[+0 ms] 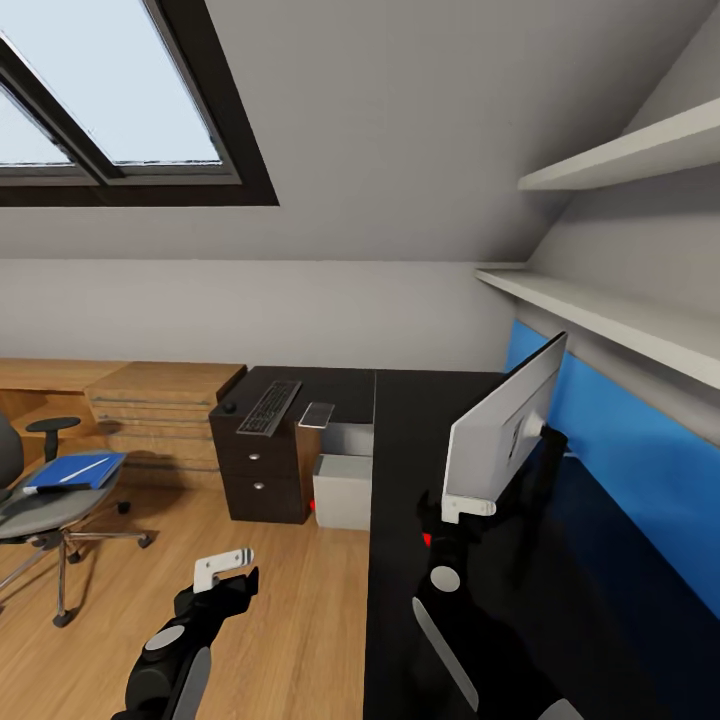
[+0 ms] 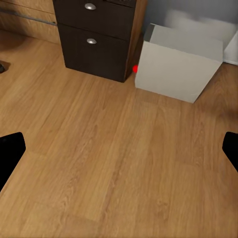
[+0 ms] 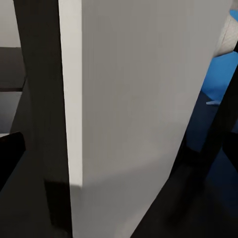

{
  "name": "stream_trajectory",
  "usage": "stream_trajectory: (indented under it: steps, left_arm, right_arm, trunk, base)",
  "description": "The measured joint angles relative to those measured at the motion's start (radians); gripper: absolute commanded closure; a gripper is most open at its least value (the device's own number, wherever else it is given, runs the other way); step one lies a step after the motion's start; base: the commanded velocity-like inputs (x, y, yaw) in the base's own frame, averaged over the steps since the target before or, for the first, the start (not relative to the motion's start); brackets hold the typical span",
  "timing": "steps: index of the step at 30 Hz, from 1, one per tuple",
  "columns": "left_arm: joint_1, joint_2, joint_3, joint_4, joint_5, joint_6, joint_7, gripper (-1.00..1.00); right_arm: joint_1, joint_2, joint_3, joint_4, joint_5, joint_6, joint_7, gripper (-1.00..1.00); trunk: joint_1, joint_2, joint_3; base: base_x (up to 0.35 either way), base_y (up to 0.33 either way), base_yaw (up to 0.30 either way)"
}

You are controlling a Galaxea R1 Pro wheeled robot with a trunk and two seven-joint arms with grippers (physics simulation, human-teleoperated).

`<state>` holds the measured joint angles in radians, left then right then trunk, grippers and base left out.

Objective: In the bedroom, organize the workspace by keeping the computer under the desk, ensuring the monitor is on the desk, placing the keyboard on the desk next to the monitor, placing the mouse on the desk next to the keyboard, moving the folder from the swivel chair onto the desk next to the mouse, stacking the notebook on top of the folder with the pen on top of the notebook, and positioning the swivel chair next to the desk.

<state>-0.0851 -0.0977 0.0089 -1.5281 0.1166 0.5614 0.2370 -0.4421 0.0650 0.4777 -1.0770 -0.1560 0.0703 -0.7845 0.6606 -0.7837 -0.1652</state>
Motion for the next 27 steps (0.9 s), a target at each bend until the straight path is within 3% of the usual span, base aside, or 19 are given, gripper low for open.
stream_trajectory:
  steps: [7,14,27]
  left_arm:
    - [0.000,0.000,0.000,0.000,0.000,0.000,0.000,-1.00]
    - [0.000,0.001,0.001,-0.001,0.000,0.000,-0.001,-1.00]
    - [0.000,0.002,0.001,-0.001,-0.001,0.005,-0.002,-1.00]
  right_arm:
    - [0.000,0.003,-0.053,0.000,-0.003,0.005,-0.044,-1.00]
    - [0.000,0.003,-0.072,0.000,-0.004,0.005,-0.054,-1.00]
    - [0.000,0.003,-0.074,0.000,-0.003,0.003,-0.053,-1.00]
  trunk:
    - [0.000,0.000,0.000]
    - [0.000,0.000,0.000]
    - [0.001,0.000,0.000]
  base:
    - [0.000,0.000,0.000]
    - [-0.038,0.000,0.000]
    - [-0.306,-0.024,0.000]
